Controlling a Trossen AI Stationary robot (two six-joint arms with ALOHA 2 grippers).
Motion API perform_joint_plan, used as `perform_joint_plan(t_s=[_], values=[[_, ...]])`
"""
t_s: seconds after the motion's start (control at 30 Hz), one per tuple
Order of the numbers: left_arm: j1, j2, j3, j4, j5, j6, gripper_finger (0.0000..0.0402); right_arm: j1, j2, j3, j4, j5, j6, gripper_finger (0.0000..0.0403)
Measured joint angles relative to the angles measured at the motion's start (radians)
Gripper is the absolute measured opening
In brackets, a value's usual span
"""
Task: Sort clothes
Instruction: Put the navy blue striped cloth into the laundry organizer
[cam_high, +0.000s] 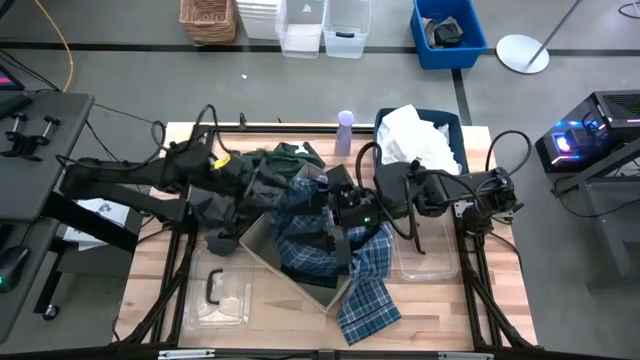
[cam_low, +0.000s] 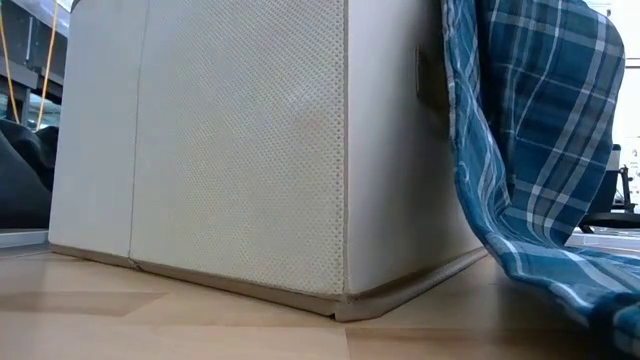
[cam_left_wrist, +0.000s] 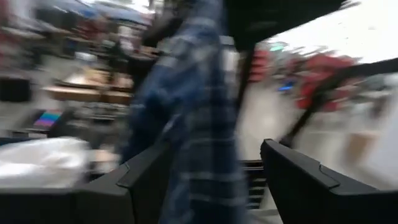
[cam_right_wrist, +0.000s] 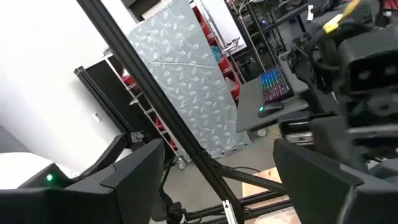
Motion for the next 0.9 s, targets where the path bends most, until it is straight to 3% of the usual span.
perform_joint_plan(t_s=[0.07,0.23,0.4,0.6,0.73,0.9], values=[[0.0,-0.02,0.005,-0.024,-0.057,0.078,0.0235,0.004,0.0,0.0,0.0,-0.001,-0.009,0.0298],[-0.012,-0.035,0.006,-0.032,-0.065,0.211,0.0235,0.008,0.0,0.0,0.0,-0.002,-0.032,0.0298],[-0.031,-0.004,0.006,-0.019,-0.074,0.24,0.0235,0.008,0.0,0.0,0.0,-0.003,-0.046,0.0298],[-0.035,0.067,0.006,0.034,-0.205,0.262,0.0235,0.008,0.0,0.0,0.001,-0.007,-0.046,0.0298],[-0.043,0.112,0.006,0.101,-0.196,0.259,0.0235,0.008,0.0,0.0,0.001,-0.008,-0.042,0.0298],[-0.055,0.156,0.005,0.236,-0.112,0.236,0.0235,0.008,0.0,0.0,0.001,-0.008,-0.046,0.0298]])
